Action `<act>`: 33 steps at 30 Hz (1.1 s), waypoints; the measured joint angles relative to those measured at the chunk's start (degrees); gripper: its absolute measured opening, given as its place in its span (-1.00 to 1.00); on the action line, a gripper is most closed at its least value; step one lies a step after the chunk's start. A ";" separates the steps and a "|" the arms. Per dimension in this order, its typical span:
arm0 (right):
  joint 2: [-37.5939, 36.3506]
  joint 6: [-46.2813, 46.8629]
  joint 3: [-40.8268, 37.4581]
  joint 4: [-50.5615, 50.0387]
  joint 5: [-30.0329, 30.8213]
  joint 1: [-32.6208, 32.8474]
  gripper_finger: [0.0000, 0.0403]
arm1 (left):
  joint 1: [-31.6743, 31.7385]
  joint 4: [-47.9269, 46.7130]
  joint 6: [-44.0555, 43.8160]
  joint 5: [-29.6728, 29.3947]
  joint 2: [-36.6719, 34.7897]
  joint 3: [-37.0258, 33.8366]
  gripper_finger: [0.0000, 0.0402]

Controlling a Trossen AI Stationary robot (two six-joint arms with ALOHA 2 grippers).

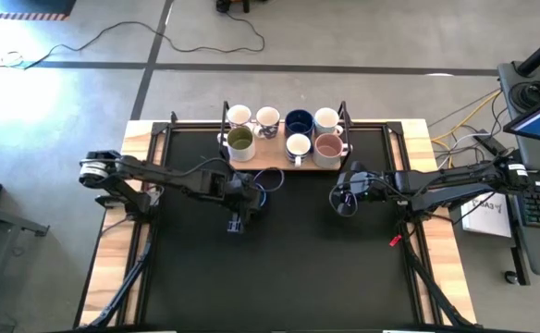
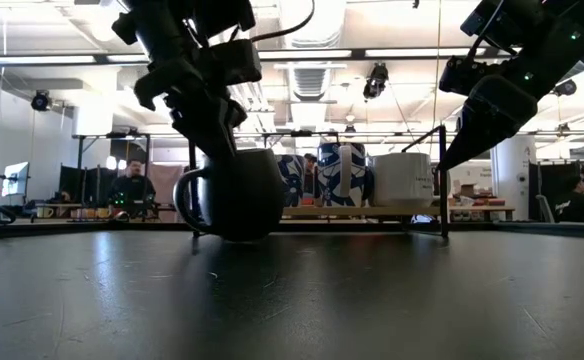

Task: Place coffee mugs
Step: Put the black mug on the shelf aligned with the other the blue mug

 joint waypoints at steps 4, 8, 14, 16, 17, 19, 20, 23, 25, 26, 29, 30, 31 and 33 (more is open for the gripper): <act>0.00 0.00 0.00 0.00 0.00 0.01 -0.58 | 0.77 -1.87 0.15 0.94 0.00 1.61 -0.94; 0.00 0.00 0.00 0.02 0.00 0.00 -0.58 | 1.26 -4.49 2.29 1.16 -0.02 5.53 -0.94; 0.00 0.00 0.00 0.00 0.00 0.00 -0.58 | 2.61 -9.37 4.55 1.29 1.83 10.39 -0.94; 0.00 0.00 0.00 0.01 0.00 0.00 -0.58 | 3.45 -11.06 5.29 1.36 2.92 12.33 -0.94; 0.00 0.00 0.00 0.00 0.00 0.00 -0.58 | 3.93 -11.85 5.74 1.52 3.55 13.36 -0.94; 0.00 0.00 0.00 0.01 0.00 0.01 -0.58 | 4.82 -13.34 6.60 2.60 4.78 15.29 -0.94; 0.00 0.00 0.00 0.00 0.00 0.00 -0.58 | 5.20 -14.02 6.94 3.03 5.37 16.15 -0.94; 0.00 0.00 0.00 0.00 0.00 0.02 -0.58 | 6.25 -14.74 7.76 3.06 6.30 17.95 -0.94; 0.00 0.00 0.00 0.02 0.00 0.00 -0.58 | 6.99 -14.69 7.98 3.21 6.49 18.46 -0.94; 0.00 0.00 0.00 0.02 0.00 0.00 -0.58 | 7.35 -14.77 7.98 3.21 6.51 18.49 -0.94; 0.00 0.00 0.00 0.02 0.00 0.02 -0.58 | 8.26 -14.86 7.93 3.15 6.54 18.60 -0.93; 0.00 0.00 0.00 0.02 0.00 0.00 -0.58 | 8.53 -14.73 7.94 3.09 6.51 18.63 -0.93; 0.00 0.00 0.00 0.01 0.00 0.00 -0.58 | 8.80 -14.63 7.94 3.02 6.54 18.67 -0.93; 0.00 0.00 0.00 0.02 0.01 0.02 -0.58 | 9.25 -14.35 7.93 3.11 6.66 18.67 -0.93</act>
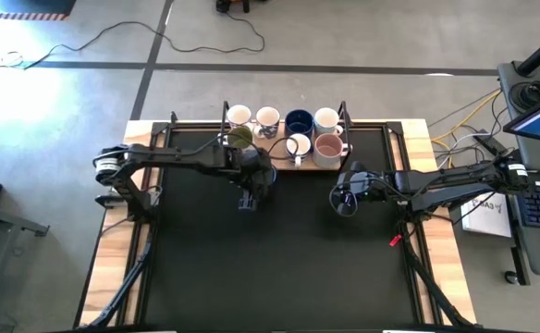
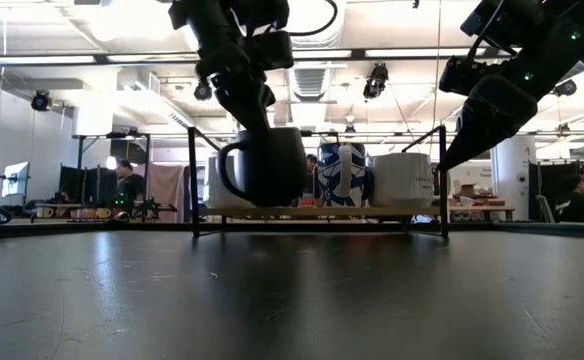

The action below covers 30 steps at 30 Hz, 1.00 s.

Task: Place coffee mugs
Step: Put the black mug on the shelf aligned with the other the blue mug

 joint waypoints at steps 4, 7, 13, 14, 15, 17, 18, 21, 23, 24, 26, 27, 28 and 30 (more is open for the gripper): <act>0.00 0.00 0.00 0.00 0.01 -0.01 -0.58 | 0.86 0.92 -0.02 0.06 0.50 0.13 -0.93; 0.00 0.00 0.00 0.00 -0.01 0.00 -0.58 | 1.41 1.03 -0.01 0.05 0.99 0.93 -0.93; 0.00 0.00 0.00 0.02 -0.01 -0.02 -0.58 | 3.27 0.27 0.06 0.15 2.57 4.29 -0.93; 0.00 0.00 0.00 0.00 0.00 -0.02 -0.58 | 3.77 -0.06 0.11 0.24 3.00 5.20 -0.93; 0.00 0.00 0.00 0.00 -0.01 -0.01 -0.58 | 4.26 -0.77 0.17 0.58 3.49 6.09 -0.93; 0.00 0.00 0.00 0.02 0.00 -0.01 -0.58 | 5.18 -3.14 0.18 1.63 4.76 8.08 -0.93; 0.00 0.00 0.00 0.00 -0.01 -0.02 -0.58 | 5.51 -4.34 0.22 1.83 5.50 9.15 -0.93; 0.00 0.00 0.00 0.00 0.00 -0.02 -0.58 | 6.34 -6.32 1.20 2.01 7.97 12.32 -0.93; 0.00 0.00 0.00 0.00 0.00 -0.02 -0.58 | 6.84 -7.71 1.72 2.33 9.20 14.26 -0.93; 0.00 0.00 0.00 0.00 -0.01 -0.01 -0.58 | 7.09 -8.41 1.99 2.46 9.81 15.18 -0.93; 0.00 0.00 0.00 0.00 -0.01 -0.02 -0.58 | 7.59 -8.71 2.60 2.93 10.71 16.19 -0.93; 0.00 0.00 0.00 0.00 -0.01 0.00 -0.58 | 7.77 -8.65 2.92 3.08 11.07 16.38 -0.93; 0.00 0.00 0.00 0.00 -0.01 -0.01 -0.58 | 7.94 -8.83 3.00 3.11 11.33 16.60 -0.93; 0.00 0.00 0.00 0.00 -0.01 0.00 -0.58 | 8.38 -8.93 2.98 3.18 11.39 16.65 -0.93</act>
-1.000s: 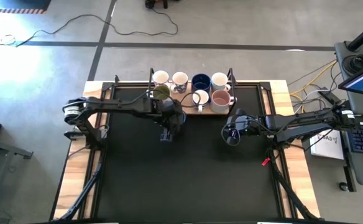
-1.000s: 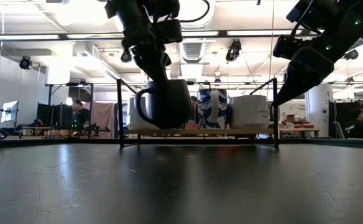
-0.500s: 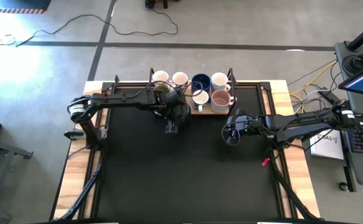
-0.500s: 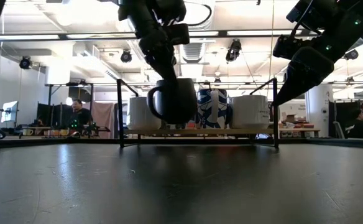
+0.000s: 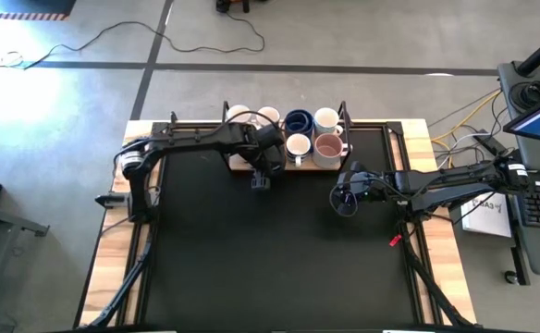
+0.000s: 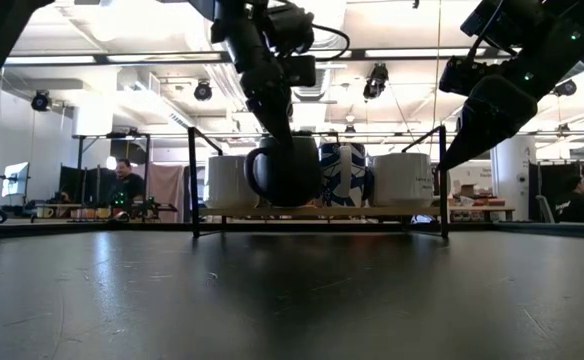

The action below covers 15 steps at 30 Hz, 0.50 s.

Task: Place coffee mugs
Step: Put the black mug on the shelf aligned with the other the blue mug

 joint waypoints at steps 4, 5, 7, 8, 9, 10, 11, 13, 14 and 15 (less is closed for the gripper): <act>0.00 0.00 0.00 0.00 0.01 -0.01 -0.58 | 1.11 0.41 0.02 1.11 0.00 0.00 -0.93; 0.00 0.00 0.00 0.00 0.02 -0.02 -0.58 | 1.37 0.43 0.02 1.30 0.00 0.00 -0.93; 0.00 0.00 0.00 0.00 0.00 -0.02 -0.58 | 1.89 0.49 0.23 1.34 0.00 0.00 -0.93; 0.00 0.00 0.00 0.00 0.00 0.00 -0.58 | 2.19 0.69 0.53 1.34 0.00 0.00 -0.93; 0.00 0.00 0.00 0.00 0.02 -0.01 -0.58 | 2.51 0.85 0.72 1.36 0.00 -0.01 -0.93; 0.00 0.00 0.00 0.00 0.00 0.00 -0.58 | 2.84 0.87 0.84 1.43 0.00 -0.03 -0.93; 0.00 0.00 0.00 0.00 0.01 -0.01 -0.58 | 3.17 0.86 0.86 1.57 0.00 -0.07 -0.93; 0.00 0.00 0.00 0.00 0.01 -0.02 -0.58 | 3.91 0.91 0.88 2.86 0.00 -0.11 -0.93; 0.00 0.00 0.00 0.00 0.00 -0.01 -0.58 | 4.27 1.00 0.87 3.82 0.00 -0.13 -0.93; 0.00 0.00 0.00 0.00 0.00 0.00 -0.58 | 4.56 1.00 0.87 4.31 0.00 -0.15 -0.93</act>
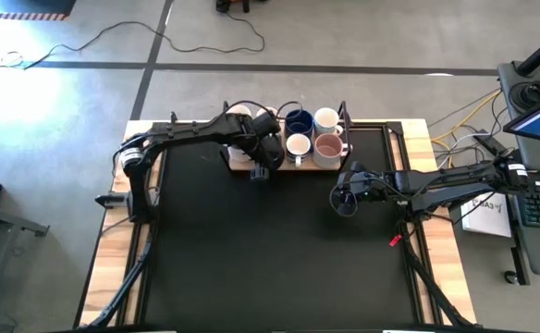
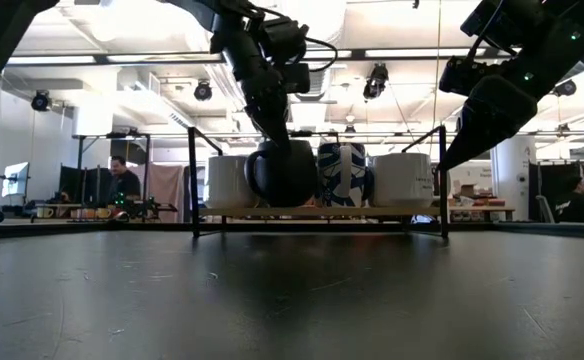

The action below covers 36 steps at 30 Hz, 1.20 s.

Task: Place coffee mugs
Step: Put the black mug on the shelf aligned with the other the blue mug

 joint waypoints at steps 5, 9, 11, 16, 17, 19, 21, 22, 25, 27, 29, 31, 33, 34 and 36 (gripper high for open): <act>0.00 0.00 0.00 0.02 0.00 -0.01 -0.58 | 1.15 0.46 0.64 1.18 0.32 0.13 -0.93; 0.00 0.00 0.00 0.00 0.00 0.00 -0.58 | 1.89 0.68 1.39 2.28 0.79 0.25 -0.92; 0.00 0.00 0.00 0.00 0.00 0.00 -0.58 | 2.29 0.93 1.53 3.19 1.01 0.33 -0.90; 0.00 0.00 0.00 0.00 0.00 0.00 -0.58 | 2.63 0.84 1.91 3.13 1.28 0.37 -0.81; 0.00 0.00 0.00 0.00 0.00 -0.02 -0.58 | 2.63 0.86 2.06 3.08 1.29 0.36 -0.79; 0.00 0.00 0.00 0.00 0.00 -0.02 -0.58 | 2.61 0.83 2.19 2.90 1.29 0.37 -0.76; 0.00 0.00 0.00 0.00 0.00 -0.02 -0.58 | 2.67 0.68 2.16 2.90 1.29 0.46 -0.74; 0.00 0.00 0.00 0.00 0.01 -0.01 -0.58 | 2.69 0.66 2.17 2.90 1.29 0.56 -0.73; 0.00 0.00 0.00 0.00 0.00 -0.02 -0.58 | 2.74 0.48 2.19 2.85 1.29 1.44 -0.70; 0.00 0.00 0.00 0.00 0.00 -0.02 -0.58 | 2.74 0.32 2.49 2.56 1.29 2.05 -0.70; 0.00 0.00 0.00 0.00 0.00 -0.01 -0.58 | 2.74 0.14 2.58 2.11 1.29 2.71 -0.70; 0.00 0.00 0.00 0.00 0.00 -0.02 -0.58 | 2.74 -0.11 2.58 1.41 1.29 3.32 -0.69; 0.00 0.00 0.00 0.00 0.00 -0.01 -0.58 | 2.74 -0.14 2.56 0.99 1.29 3.67 -0.69; 0.00 0.00 0.00 0.00 0.00 -0.01 -0.58 | 2.77 -0.38 2.51 0.96 1.33 3.94 -0.69; 0.00 0.00 0.00 0.00 0.00 -0.01 -0.58 | 2.81 -0.54 2.23 0.96 1.33 4.33 -0.69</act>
